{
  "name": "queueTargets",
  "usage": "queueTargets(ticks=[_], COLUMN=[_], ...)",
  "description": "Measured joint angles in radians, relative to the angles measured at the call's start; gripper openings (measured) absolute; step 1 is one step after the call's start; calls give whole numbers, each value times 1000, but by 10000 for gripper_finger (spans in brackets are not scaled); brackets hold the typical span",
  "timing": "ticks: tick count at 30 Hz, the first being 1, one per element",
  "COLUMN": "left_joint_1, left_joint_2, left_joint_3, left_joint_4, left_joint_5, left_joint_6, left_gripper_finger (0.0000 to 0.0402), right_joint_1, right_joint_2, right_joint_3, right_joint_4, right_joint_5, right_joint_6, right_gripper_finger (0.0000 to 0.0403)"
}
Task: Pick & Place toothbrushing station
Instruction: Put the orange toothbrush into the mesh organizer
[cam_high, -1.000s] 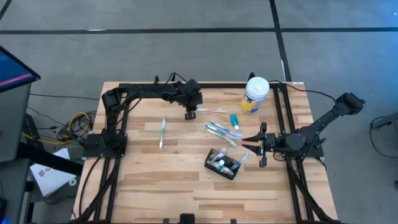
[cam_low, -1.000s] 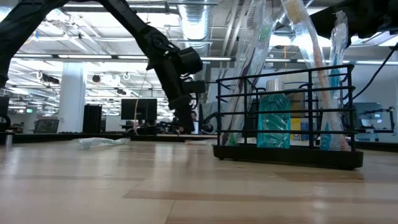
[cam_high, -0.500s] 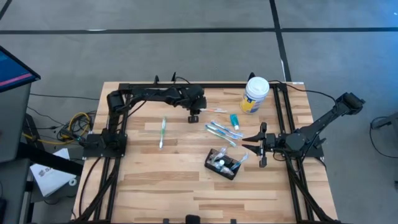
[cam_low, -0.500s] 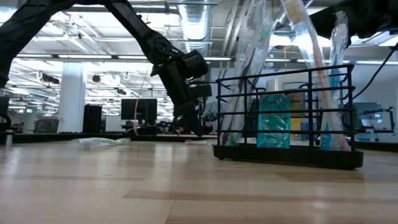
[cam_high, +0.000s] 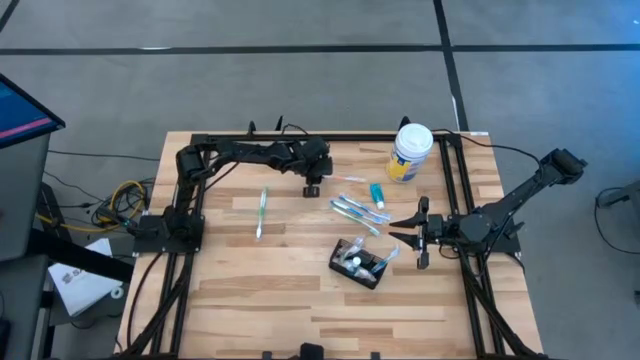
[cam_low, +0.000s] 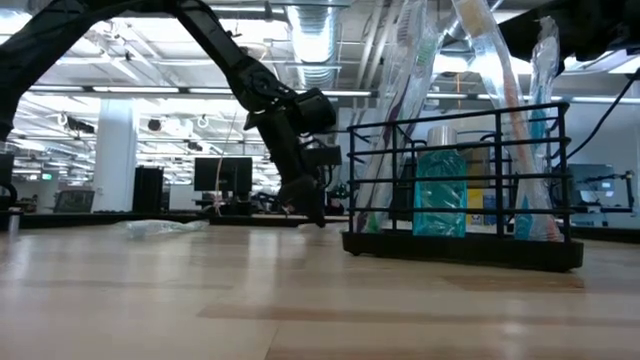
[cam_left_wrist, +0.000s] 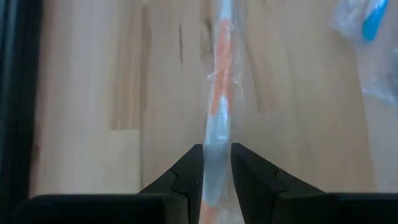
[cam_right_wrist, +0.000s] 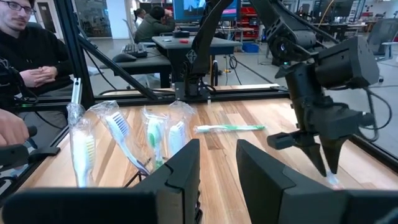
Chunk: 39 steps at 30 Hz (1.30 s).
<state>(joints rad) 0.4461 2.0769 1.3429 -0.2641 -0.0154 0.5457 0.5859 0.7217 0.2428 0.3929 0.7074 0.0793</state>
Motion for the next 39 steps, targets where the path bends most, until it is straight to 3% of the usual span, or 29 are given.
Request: queueTargets(ticks=[30, 39], left_joint_1=[0, 0], left_joint_2=[6, 5], left_joint_3=[-1, 1], left_joint_4=[-45, -43], left_joint_5=[-66, -75], left_joint_6=[48, 15], left_gripper_finger=[74, 4], right_joint_1=[1, 1], right_joint_2=[0, 0], right_joint_3=[0, 0], right_joint_4=[-3, -3], right_joint_5=[0, 0], right_joint_6=[0, 0], right_gripper_finger=[98, 98])
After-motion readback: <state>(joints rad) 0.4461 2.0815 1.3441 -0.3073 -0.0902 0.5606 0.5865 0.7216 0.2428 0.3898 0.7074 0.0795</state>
